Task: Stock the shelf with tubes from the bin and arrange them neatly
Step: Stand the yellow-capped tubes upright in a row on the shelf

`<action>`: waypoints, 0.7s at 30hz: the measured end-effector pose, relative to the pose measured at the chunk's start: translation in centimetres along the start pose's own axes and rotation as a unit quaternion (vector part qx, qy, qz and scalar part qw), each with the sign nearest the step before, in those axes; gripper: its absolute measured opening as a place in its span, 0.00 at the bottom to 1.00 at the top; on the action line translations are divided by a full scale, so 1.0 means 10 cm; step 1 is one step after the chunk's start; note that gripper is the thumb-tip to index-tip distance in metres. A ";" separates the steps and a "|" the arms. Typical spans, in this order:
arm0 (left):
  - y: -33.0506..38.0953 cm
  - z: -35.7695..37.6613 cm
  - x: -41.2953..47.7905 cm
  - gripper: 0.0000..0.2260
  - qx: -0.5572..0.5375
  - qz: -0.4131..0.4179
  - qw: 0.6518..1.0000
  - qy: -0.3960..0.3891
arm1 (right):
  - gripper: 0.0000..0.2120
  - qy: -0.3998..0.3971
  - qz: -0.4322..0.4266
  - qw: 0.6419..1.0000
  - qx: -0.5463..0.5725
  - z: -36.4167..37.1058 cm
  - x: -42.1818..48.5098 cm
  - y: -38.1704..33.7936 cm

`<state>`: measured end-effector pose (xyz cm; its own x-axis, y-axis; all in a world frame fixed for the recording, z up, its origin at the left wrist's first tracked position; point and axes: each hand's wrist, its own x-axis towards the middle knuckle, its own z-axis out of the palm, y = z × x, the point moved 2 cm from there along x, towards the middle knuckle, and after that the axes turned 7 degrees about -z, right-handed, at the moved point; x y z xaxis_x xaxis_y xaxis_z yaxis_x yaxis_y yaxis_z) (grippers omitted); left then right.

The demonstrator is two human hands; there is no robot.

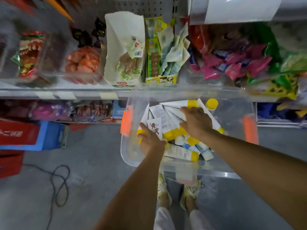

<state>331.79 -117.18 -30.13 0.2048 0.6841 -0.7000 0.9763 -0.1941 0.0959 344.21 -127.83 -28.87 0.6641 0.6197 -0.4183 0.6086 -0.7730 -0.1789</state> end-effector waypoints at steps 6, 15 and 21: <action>-0.03 -0.14 -0.05 0.45 -0.079 0.011 0.996 -0.044 | 0.21 0.000 0.047 0.999 0.023 -0.21 -0.05 -0.06; 0.05 -0.92 -0.69 0.19 -0.435 0.016 0.878 -0.200 | 0.14 -0.092 0.207 0.716 0.661 -0.87 -0.69 -0.19; 0.04 -1.53 -1.10 0.09 -0.491 0.111 0.848 -0.168 | 0.11 -0.122 0.069 0.683 0.717 -1.55 -1.03 -0.57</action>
<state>331.05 -114.06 -11.58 0.5202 0.4367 -0.7339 0.5381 0.4997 0.6788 340.70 -127.70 -9.75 0.4743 0.6217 -0.6233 -0.6196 -0.2673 -0.7380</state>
